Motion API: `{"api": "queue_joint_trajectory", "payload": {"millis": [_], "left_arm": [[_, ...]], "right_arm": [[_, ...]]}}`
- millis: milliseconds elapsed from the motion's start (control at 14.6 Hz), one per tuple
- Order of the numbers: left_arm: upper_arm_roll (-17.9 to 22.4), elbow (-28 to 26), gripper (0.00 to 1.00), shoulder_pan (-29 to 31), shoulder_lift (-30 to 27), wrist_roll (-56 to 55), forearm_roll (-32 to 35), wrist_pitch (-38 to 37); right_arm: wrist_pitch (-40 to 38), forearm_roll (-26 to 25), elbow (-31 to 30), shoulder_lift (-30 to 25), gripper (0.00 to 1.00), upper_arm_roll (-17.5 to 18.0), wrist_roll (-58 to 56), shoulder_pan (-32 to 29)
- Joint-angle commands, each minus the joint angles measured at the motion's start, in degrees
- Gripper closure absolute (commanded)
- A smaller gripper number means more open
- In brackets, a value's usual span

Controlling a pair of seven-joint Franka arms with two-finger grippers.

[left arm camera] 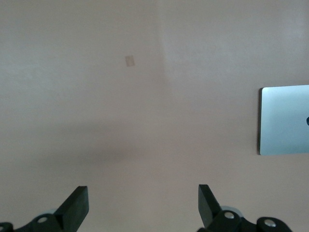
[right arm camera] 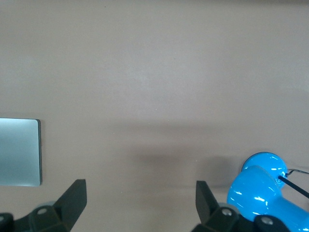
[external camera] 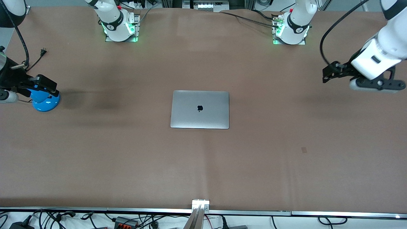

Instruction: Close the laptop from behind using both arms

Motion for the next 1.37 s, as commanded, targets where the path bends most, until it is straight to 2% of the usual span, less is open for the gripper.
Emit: {"api": "queue_joint_trajectory", "payload": {"millis": [0,342,616,1300], "left_arm": [[1.20,-2.93,0.00,-0.85,-3.78,2.00,-0.86,0.37],[1.19,-2.67,0.00,-0.41,-3.45,3.13,-0.51,0.36],[1.10,0.93,0.00,-0.58,-0.55,4.46,1.78,-0.17],[1.10,1.02,0.00,-0.50,-0.72,4.54,1.69,-1.65]], "right_arm": [[0.54,0.67,0.31,1.21,0.00,1.26,0.20,-1.17],[0.45,0.32,0.57,1.13,0.00,1.26,-0.06,-0.47],[0.19,0.23,0.57,1.04,0.00,1.43,0.03,-0.21],[-0.87,0.41,0.57,1.04,0.00,1.34,0.03,-0.30]]}}
